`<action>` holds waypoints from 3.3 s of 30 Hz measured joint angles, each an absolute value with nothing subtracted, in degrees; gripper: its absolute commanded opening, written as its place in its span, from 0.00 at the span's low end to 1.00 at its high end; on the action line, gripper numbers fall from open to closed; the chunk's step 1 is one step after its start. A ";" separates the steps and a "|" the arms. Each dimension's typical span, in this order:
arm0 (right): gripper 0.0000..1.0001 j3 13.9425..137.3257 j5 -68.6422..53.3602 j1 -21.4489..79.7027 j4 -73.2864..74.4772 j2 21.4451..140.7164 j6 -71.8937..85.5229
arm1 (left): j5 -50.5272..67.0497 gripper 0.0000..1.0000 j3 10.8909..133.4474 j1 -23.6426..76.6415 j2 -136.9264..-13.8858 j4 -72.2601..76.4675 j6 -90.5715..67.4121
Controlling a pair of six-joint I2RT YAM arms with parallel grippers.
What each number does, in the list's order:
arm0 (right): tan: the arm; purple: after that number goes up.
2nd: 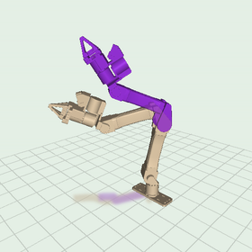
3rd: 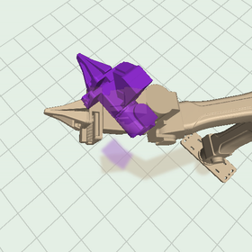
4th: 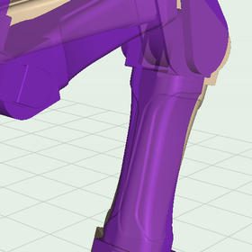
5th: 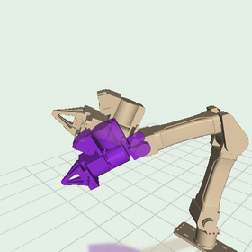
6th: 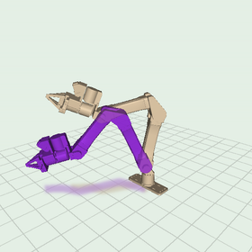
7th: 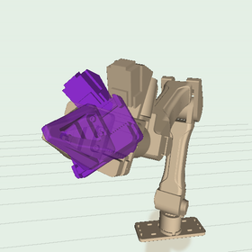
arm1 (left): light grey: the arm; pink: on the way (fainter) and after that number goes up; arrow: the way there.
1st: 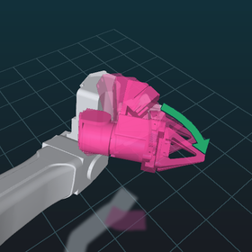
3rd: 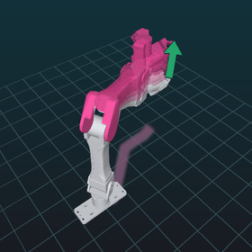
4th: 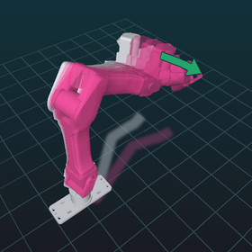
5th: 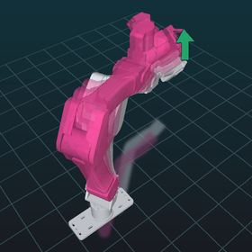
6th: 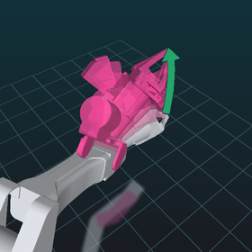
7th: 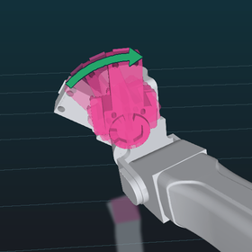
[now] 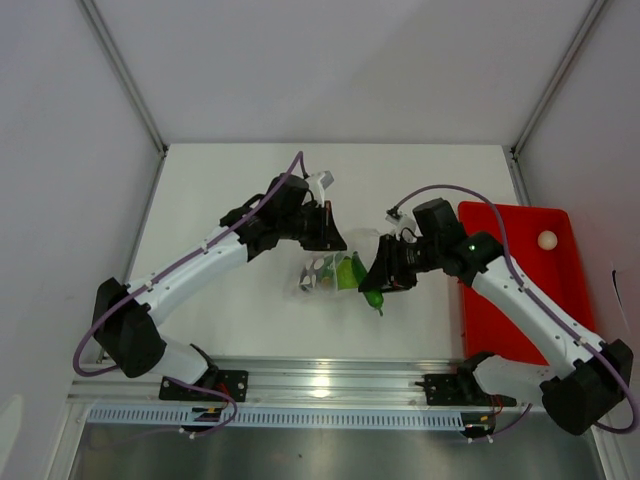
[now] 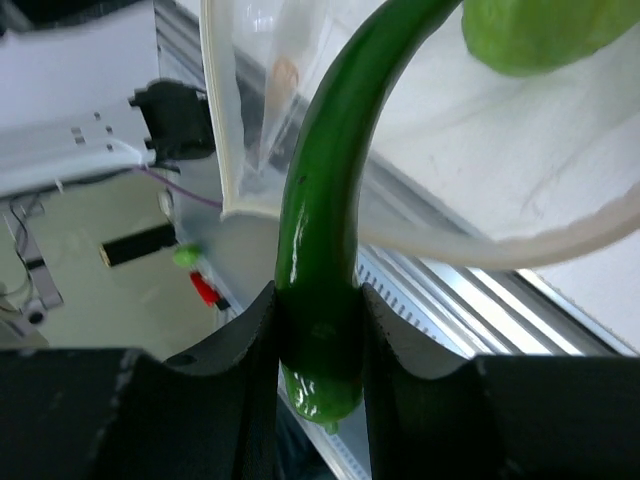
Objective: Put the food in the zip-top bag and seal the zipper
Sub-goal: Place the fake vegetable in the zipper food storage bag, then pick up the fake vegetable from the bin.
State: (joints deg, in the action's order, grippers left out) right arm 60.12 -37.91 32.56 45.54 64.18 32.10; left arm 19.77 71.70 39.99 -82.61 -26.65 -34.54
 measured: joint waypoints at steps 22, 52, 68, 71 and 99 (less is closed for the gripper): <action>0.07 66.52 -27.57 30.76 35.83 78.26 43.86 | 19.99 0.01 71.05 40.01 -81.30 -25.15 -34.57; 0.81 72.53 -12.45 21.58 46.41 65.12 37.10 | 21.21 0.01 70.46 40.12 -80.14 -24.88 -34.98; 0.85 60.38 15.03 -15.22 42.44 63.88 30.85 | 21.28 0.01 70.17 40.10 -80.14 -24.58 -35.11; 0.86 58.54 19.05 -17.04 38.70 67.59 30.87 | 21.45 0.01 70.17 39.99 -80.14 -24.56 -35.18; 0.84 61.52 32.32 -21.85 8.93 102.78 17.06 | 18.06 0.01 71.37 42.22 -83.66 -24.64 -35.40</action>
State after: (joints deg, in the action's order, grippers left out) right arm 61.52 32.32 -21.85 8.93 102.78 17.06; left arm 18.06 71.37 42.22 -83.66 -24.64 -35.40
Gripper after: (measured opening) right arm 0.849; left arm 0.005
